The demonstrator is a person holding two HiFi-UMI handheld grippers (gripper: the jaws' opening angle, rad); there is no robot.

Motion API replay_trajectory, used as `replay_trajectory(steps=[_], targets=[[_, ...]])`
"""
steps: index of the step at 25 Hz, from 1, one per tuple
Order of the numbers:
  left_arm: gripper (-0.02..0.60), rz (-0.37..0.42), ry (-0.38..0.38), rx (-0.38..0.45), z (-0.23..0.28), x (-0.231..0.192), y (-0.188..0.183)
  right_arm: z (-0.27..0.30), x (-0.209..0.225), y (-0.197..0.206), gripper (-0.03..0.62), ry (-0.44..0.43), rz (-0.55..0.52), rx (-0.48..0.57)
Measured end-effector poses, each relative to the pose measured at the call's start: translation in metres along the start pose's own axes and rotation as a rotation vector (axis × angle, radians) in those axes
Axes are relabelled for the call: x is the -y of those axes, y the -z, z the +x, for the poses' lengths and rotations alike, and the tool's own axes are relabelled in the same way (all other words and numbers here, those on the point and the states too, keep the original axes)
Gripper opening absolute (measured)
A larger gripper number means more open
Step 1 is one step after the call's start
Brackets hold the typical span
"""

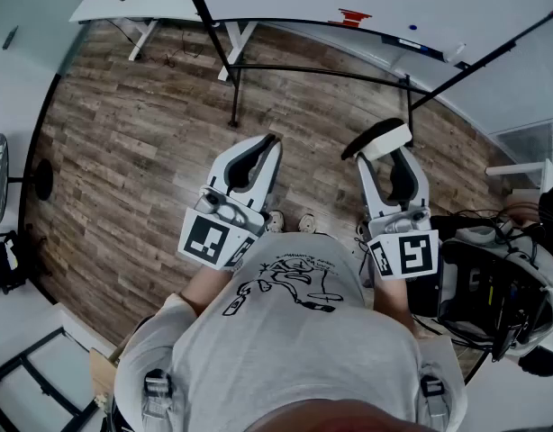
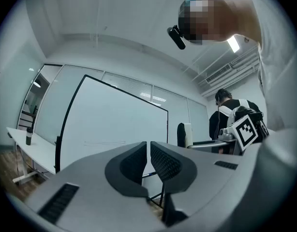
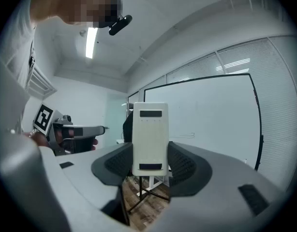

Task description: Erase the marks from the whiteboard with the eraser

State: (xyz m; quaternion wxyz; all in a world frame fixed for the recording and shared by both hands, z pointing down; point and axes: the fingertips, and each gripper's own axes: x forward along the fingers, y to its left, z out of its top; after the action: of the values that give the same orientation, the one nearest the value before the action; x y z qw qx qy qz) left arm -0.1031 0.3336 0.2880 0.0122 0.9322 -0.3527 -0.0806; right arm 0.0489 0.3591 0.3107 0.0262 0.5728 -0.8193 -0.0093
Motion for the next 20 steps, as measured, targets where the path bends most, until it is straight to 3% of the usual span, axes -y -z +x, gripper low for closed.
replay_trajectory(steps=[15, 20], targets=[[0.040, -0.015, -0.014, -0.035, -0.045, -0.045, 0.007, 0.033, -0.054, 0.005, 0.232, -0.023, 0.025, -0.007], [0.040, -0.019, -0.023, -0.039, -0.041, -0.059, 0.009, 0.047, -0.052, 0.010, 0.232, -0.021, 0.024, -0.024]])
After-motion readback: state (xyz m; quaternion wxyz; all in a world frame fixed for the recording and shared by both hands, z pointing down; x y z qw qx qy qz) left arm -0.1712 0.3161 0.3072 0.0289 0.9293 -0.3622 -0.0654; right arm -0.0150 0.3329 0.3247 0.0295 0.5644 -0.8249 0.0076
